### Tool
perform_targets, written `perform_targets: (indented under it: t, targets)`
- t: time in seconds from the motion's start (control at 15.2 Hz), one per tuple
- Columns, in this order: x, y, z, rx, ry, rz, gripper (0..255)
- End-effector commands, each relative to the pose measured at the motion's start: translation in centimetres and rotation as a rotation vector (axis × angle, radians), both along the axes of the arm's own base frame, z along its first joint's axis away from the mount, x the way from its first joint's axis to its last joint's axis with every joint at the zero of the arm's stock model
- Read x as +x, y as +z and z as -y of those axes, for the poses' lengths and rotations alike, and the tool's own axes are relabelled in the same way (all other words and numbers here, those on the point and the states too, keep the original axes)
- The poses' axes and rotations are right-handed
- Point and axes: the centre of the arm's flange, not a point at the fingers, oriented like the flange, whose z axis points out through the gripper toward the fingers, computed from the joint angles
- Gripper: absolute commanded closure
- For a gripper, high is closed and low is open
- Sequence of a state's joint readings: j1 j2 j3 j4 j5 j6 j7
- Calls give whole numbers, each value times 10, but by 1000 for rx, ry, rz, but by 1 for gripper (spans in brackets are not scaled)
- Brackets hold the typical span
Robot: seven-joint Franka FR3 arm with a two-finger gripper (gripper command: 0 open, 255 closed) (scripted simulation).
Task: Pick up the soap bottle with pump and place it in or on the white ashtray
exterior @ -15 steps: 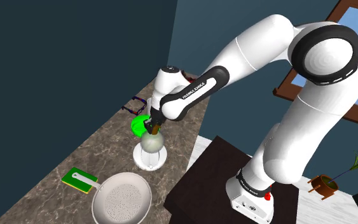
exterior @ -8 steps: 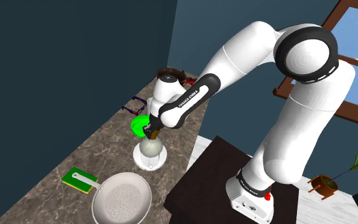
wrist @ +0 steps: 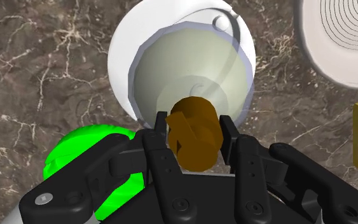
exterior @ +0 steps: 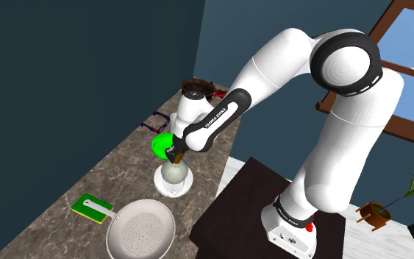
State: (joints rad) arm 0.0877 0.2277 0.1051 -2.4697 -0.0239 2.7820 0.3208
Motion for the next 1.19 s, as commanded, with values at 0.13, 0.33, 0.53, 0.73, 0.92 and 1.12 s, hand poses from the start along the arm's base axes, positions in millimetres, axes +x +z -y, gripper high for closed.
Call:
perform_targets:
  t: [0.13, 0.33, 0.53, 0.73, 0.92, 1.12]
  targets:
    - [0, 0, 0, 0, 0, 1, 0]
    - [0, 0, 0, 0, 0, 1, 0]
    - [-2, 26, 1, 0, 0, 1, 0]
    - [-4, 50, 2, 0, 0, 1, 0]
    - [-4, 50, 2, 0, 0, 1, 0]
    - [-4, 50, 2, 0, 0, 1, 0]
